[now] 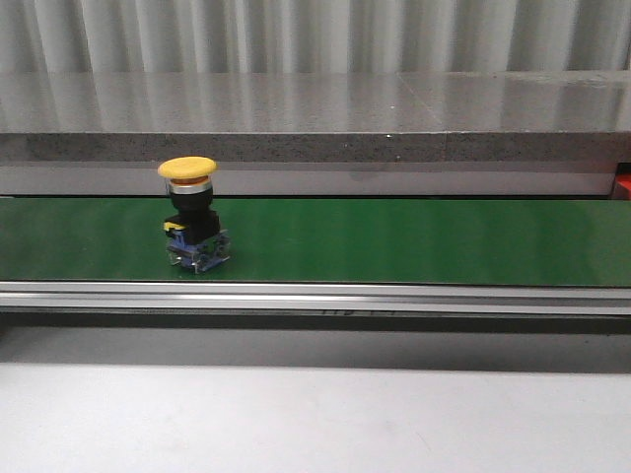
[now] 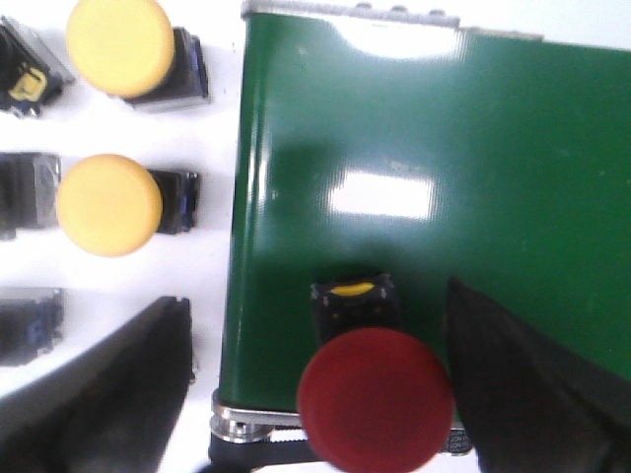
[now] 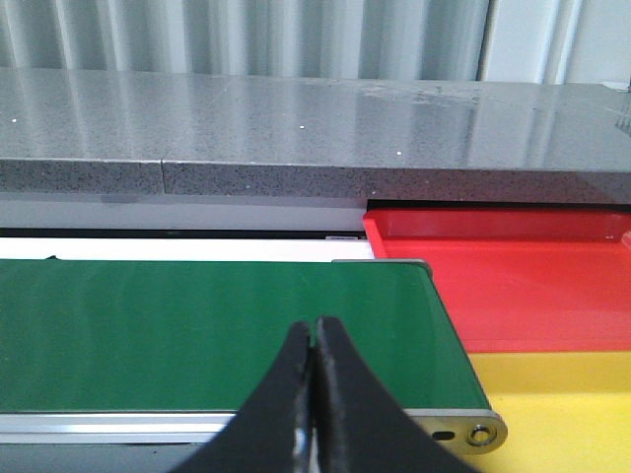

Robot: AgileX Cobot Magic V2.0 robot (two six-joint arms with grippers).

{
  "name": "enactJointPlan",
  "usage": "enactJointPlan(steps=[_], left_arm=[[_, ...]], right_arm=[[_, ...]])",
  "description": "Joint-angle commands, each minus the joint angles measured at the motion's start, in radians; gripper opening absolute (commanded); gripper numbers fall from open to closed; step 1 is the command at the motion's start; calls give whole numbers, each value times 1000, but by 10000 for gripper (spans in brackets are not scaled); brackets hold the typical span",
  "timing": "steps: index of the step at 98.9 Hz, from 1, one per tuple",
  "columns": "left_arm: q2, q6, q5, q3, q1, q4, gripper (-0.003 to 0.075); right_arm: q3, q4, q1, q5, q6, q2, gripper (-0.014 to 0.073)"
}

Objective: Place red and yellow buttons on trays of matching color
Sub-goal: 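Lower the red button onto the belt and release it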

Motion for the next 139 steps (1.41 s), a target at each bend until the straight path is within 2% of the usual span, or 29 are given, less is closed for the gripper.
enactJointPlan(steps=[1, 21, 27, 34, 46, 54, 91, 118, 126, 139], left_arm=[[-85, 2, -56, -35, -29, -17, 507], [-227, 2, -210, 16, -118, -17, 505], [-291, 2, -273, 59, -154, -17, 465], [-363, 2, -337, 124, -186, -17, 363], [-486, 2, -414, 241, -217, -17, 122], [-566, 2, -444, 320, -226, -19, -8], [-933, 2, -510, 611, -227, -43, -5], [-1131, 2, -510, 718, -227, -54, -6], [-1153, 2, -510, 731, -227, -54, -6], [-1155, 2, -510, 732, -227, -54, -6]], right_arm=[[-7, -7, -8, -75, -4, -13, -67], [-7, -7, -8, -75, -4, -13, -67], [-7, -7, -8, -75, -4, -13, -67], [-7, -7, -8, -75, -4, -13, -67], [-7, -7, -8, -75, -4, -13, -67], [-7, -7, -8, -75, -4, -13, -67], [-7, -7, -8, -75, -4, -13, -67], [-36, -7, -4, -67, -4, -13, -67], [-103, -13, 7, 31, -20, -5, -67], [-255, -25, 17, 273, -109, 48, -67]])
